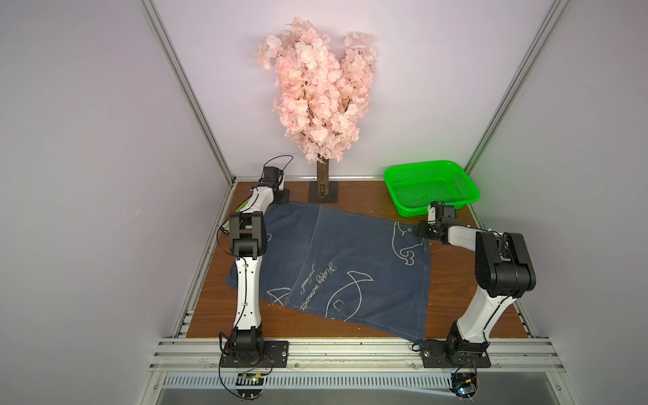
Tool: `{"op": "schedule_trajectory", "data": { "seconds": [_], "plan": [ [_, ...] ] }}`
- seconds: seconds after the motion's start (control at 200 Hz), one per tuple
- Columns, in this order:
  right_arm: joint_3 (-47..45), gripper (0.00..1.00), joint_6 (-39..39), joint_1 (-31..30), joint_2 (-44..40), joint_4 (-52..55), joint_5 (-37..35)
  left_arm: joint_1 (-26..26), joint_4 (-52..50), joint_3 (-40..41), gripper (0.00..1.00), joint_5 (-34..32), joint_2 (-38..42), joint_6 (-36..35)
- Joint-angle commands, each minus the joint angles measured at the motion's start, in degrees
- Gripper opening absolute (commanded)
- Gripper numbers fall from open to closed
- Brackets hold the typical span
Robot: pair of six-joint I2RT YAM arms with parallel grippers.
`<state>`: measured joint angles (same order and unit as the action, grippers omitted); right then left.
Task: Roll up the pillowcase
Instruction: Fold the pillowcase.
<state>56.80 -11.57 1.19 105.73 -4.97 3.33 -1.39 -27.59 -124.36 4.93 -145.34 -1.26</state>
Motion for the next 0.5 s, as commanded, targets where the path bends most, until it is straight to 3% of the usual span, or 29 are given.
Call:
{"op": "schedule_trajectory", "data": {
  "seconds": [0.0,0.495],
  "plan": [
    [-0.28,0.03,0.20,-0.13,-4.71,-0.71,-0.21,-1.90,1.26,-0.89,0.00,0.70,3.55,1.32],
    [-2.07,0.04,10.54,1.43,-19.28,-2.09,-1.67,-2.66,9.42,2.58,0.00,4.29,14.85,3.17]
  ]
}}
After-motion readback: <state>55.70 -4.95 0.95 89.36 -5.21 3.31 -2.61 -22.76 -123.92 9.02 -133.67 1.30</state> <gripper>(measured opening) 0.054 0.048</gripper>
